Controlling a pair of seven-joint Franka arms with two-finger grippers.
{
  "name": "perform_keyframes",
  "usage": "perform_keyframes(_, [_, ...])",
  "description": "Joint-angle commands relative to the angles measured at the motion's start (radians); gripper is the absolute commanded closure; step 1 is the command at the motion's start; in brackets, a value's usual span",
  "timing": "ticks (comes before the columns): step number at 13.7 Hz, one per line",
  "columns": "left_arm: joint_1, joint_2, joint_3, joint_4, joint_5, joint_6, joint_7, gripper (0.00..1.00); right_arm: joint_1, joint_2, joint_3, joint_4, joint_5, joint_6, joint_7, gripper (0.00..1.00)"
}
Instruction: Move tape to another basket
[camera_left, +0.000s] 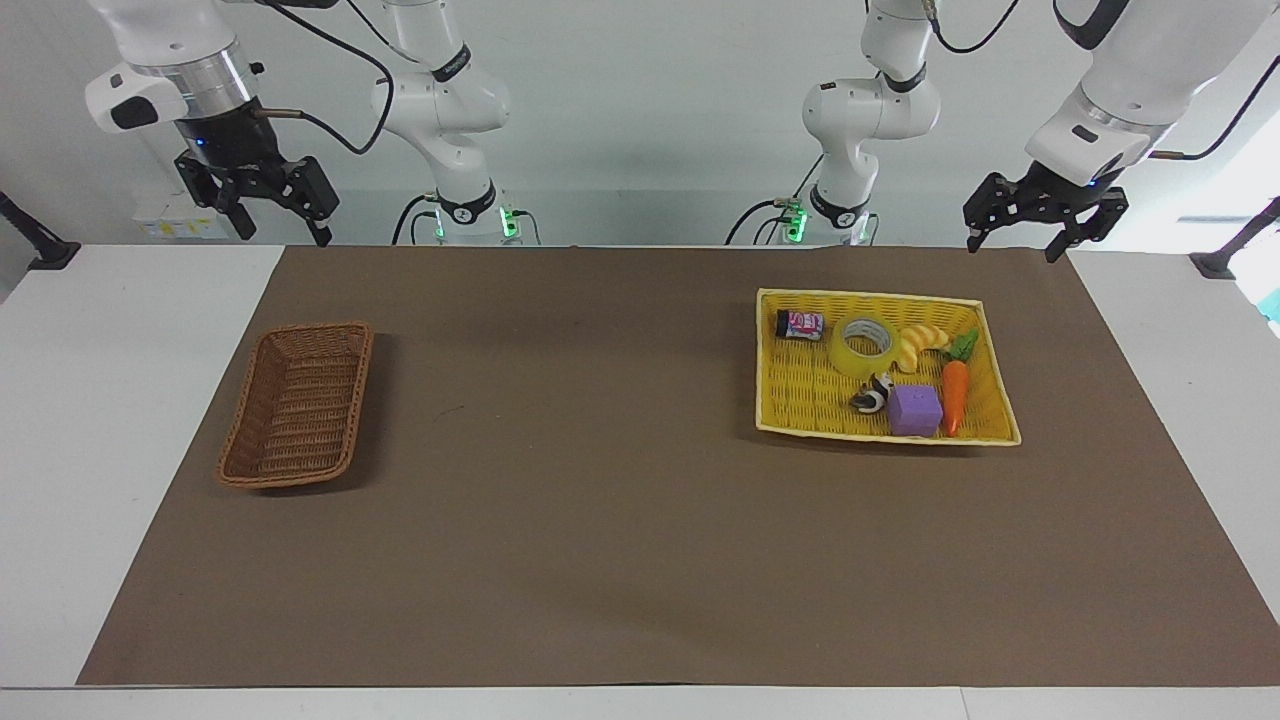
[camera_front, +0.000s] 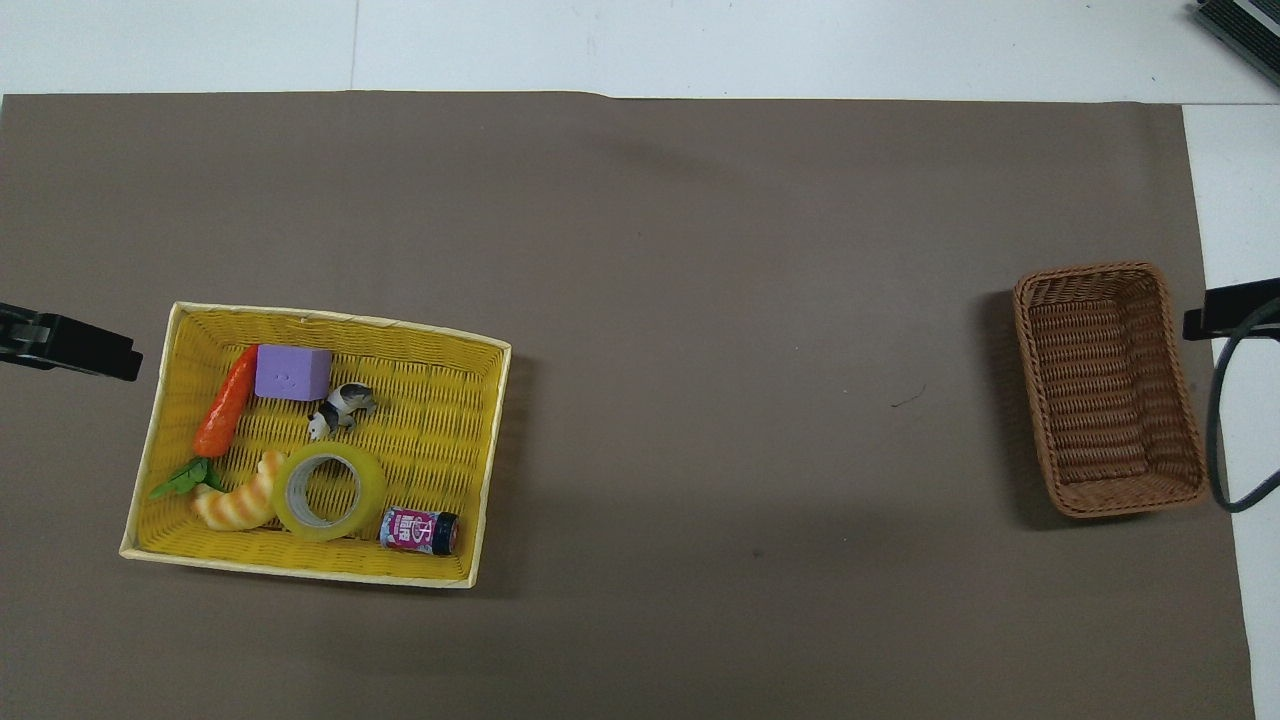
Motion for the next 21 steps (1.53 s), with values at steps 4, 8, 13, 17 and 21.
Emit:
perform_keyframes(4, [0.002,-0.01,0.002,-0.013,0.013,-0.025,-0.008,0.0,-0.007,-0.008,0.003,-0.004,-0.019,-0.025,-0.069,0.0])
perform_keyframes(8, [0.01,-0.023,0.004,-0.036,0.013,-0.019,-0.011,0.0,-0.007,-0.008,0.001,-0.004,-0.019,-0.027,-0.065,0.0])
perform_keyframes(13, [0.01,-0.079,0.004,-0.133,0.013,0.042,-0.01,0.0,0.008,-0.006,0.016,0.001,0.001,-0.028,-0.066,0.0])
perform_keyframes(17, [0.009,-0.105,0.004,-0.202,0.012,0.058,-0.01,0.0,-0.003,-0.009,0.012,-0.002,-0.001,-0.042,-0.066,0.0])
perform_keyframes(21, [0.009,-0.161,0.004,-0.34,0.012,0.139,-0.011,0.0,0.01,-0.02,0.018,-0.019,-0.053,-0.048,-0.077,0.0])
